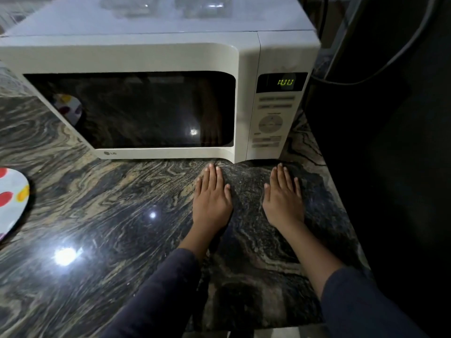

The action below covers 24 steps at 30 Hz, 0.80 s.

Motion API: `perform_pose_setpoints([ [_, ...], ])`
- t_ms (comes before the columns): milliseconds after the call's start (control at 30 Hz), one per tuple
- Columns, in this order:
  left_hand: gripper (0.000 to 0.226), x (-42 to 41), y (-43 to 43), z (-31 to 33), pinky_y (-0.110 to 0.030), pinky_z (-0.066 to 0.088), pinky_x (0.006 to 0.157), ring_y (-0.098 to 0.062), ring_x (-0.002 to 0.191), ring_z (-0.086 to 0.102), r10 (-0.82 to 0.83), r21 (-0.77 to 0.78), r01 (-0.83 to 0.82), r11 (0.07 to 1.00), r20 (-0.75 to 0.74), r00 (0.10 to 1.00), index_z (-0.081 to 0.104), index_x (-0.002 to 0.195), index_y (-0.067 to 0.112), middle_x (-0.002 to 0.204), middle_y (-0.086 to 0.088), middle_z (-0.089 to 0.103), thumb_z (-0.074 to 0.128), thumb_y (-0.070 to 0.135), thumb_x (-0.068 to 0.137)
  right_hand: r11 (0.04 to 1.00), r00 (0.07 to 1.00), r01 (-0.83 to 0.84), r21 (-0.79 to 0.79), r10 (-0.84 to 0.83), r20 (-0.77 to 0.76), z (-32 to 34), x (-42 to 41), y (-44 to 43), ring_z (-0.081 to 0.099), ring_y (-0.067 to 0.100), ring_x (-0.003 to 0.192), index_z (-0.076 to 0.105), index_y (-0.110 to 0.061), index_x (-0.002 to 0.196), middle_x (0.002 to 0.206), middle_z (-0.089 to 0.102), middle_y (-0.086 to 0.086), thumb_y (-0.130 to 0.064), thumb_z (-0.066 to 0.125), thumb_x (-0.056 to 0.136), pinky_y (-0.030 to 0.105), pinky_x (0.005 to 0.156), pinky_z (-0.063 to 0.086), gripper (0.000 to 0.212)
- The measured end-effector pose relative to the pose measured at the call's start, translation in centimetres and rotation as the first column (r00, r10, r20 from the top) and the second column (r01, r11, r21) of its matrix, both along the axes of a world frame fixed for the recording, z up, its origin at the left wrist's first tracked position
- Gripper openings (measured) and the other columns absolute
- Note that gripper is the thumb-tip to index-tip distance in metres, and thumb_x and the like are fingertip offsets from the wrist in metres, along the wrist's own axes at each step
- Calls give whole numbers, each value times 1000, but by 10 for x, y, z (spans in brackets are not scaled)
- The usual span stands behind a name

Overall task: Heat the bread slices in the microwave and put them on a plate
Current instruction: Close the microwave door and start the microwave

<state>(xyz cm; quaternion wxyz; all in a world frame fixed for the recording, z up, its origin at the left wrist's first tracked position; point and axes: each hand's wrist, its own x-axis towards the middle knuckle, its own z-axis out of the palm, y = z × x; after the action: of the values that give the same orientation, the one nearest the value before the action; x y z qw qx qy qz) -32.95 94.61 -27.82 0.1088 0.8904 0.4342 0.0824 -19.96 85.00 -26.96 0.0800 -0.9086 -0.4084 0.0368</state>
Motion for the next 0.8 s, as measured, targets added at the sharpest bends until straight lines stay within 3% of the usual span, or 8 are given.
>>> perform_pose_setpoints([
  [667, 69, 0, -2, 2, -32, -12, 117, -15, 145, -12, 0, -17, 0, 1000, -17, 1000, -3, 148, 10, 158, -7, -8, -10, 41, 87, 1000, 1000, -11, 23, 11, -15, 0, 1, -2, -4, 14, 147, 5, -10, 150, 160, -2, 3, -33, 16, 101, 35, 119, -5, 56],
  [800, 61, 0, 0, 3, -33, -10, 118, -16, 145, -11, 6, -17, -6, 1000, -20, 1000, -2, 149, 10, 158, -8, -7, 1, 37, 94, 1000, 1000, -11, 18, 12, -9, -1, 1, 0, -4, 13, 147, 5, -11, 150, 160, -2, 2, -34, 15, 101, 35, 119, -5, 56],
])
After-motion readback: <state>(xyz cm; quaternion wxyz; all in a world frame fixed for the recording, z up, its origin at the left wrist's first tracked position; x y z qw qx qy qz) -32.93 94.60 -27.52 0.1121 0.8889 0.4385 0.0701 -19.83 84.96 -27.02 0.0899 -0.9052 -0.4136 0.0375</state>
